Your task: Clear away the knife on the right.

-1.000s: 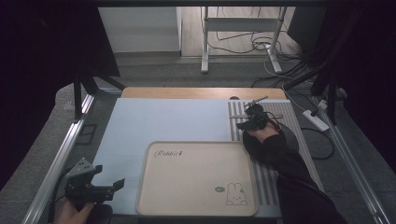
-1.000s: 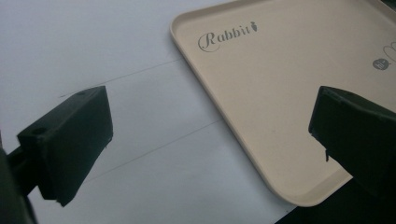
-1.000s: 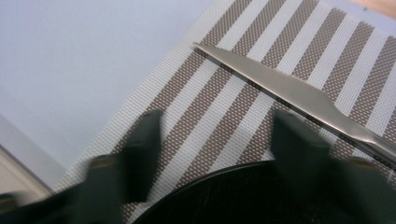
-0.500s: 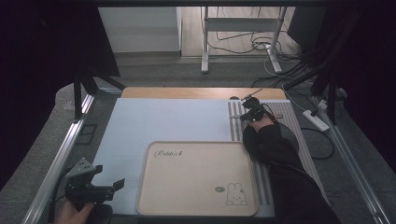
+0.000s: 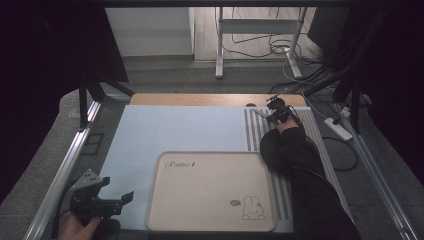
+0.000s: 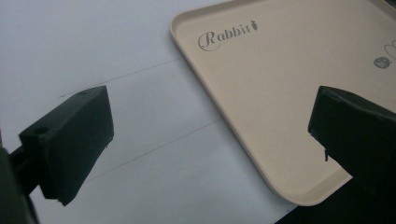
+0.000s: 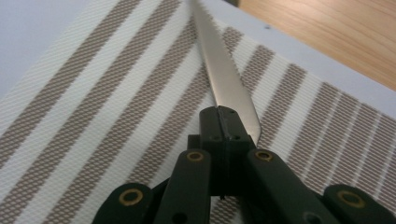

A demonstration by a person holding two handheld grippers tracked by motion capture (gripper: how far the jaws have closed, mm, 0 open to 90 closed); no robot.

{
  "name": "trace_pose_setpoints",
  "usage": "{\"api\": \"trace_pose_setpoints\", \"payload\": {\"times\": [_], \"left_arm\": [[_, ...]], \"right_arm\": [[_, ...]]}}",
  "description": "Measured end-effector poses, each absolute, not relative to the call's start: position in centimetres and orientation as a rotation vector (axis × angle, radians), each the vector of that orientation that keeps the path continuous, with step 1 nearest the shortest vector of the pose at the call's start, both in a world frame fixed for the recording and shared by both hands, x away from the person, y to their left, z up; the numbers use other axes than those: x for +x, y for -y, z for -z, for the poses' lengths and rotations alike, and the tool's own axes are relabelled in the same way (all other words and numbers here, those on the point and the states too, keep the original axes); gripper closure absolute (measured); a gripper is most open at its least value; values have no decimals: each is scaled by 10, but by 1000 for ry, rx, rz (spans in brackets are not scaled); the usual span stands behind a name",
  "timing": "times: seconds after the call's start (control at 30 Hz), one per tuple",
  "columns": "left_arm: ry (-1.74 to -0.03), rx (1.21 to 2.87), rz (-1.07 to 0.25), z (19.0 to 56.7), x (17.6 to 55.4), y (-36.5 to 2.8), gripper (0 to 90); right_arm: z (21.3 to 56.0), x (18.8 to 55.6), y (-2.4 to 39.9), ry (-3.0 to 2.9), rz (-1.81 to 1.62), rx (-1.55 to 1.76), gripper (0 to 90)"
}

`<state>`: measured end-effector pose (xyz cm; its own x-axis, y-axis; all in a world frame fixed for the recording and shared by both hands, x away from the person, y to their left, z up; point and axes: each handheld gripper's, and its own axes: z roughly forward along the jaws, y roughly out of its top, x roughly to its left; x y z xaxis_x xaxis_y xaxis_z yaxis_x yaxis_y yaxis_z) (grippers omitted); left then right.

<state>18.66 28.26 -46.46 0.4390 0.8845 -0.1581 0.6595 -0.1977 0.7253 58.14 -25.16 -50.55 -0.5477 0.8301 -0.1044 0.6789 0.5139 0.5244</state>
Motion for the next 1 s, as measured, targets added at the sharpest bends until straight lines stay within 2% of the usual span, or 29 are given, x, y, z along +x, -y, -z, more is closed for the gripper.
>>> {"api": "trace_pose_setpoints", "payload": {"times": [0.47,0.5,0.7,0.8,0.87,0.97,1.0], "left_arm": [[-1299,1945,-384,464,187,-282,14],[-1299,1946,-384,464,187,-282,14],[-1300,1946,-385,464,187,-282,15],[-1301,1947,-385,464,187,-282,15],[-1301,1948,-385,464,187,-282,15],[-1302,1948,-386,464,187,-282,15],[-1302,1948,-386,464,187,-282,15]], "right_arm": [[499,584,276,-2356,-620,1360,896],[495,584,277,-2356,-641,1378,862],[482,582,282,-2358,-670,1450,507],[479,581,285,-2311,-647,1455,265],[478,581,289,-2290,-655,1472,145],[480,581,295,-2297,-639,1525,19],[484,581,297,-2314,-586,1534,2]]}}
